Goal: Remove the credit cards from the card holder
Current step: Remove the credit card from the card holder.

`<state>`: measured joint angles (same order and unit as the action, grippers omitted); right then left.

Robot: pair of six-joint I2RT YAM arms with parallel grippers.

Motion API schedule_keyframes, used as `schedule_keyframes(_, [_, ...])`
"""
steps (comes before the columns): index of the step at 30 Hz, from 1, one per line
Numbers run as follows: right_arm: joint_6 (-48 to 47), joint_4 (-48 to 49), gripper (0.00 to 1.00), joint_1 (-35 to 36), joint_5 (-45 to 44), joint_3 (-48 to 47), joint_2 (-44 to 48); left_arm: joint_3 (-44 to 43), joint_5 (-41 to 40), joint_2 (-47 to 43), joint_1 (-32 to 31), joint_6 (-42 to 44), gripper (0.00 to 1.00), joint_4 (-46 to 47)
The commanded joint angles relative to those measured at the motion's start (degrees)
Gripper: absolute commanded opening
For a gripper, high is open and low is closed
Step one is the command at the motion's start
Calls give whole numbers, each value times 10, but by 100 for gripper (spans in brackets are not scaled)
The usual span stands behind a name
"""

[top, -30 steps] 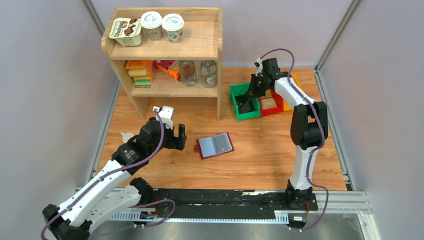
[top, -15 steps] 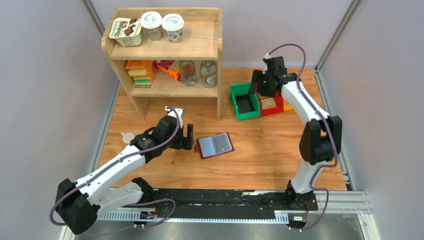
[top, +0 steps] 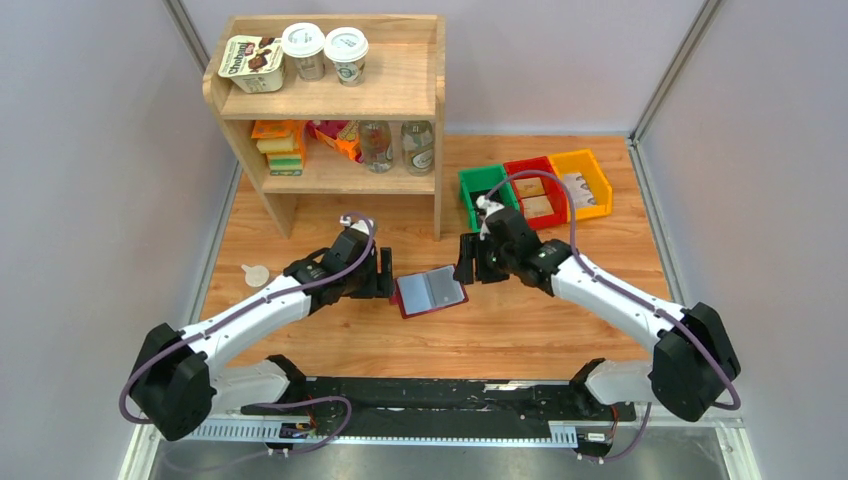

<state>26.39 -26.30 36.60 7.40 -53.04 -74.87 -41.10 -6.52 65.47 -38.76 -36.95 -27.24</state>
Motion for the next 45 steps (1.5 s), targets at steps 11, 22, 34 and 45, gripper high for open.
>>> schedule_keyframes(11, [60,43,56,116,-123,-29,-120,25,30,57,2,20,68,117])
schedule_keyframes(22, [81,12,55,159,-189,-94,-217,54,81,85,1,40,58,161])
schedule_keyframes(34, [102,-42,59,171,-224,-108,-229,85,127,91,1,-1,50,193])
schedule_keyframes(45, [107,-9,58,173,-182,-82,-245,105,137,85,1,-8,48,215])
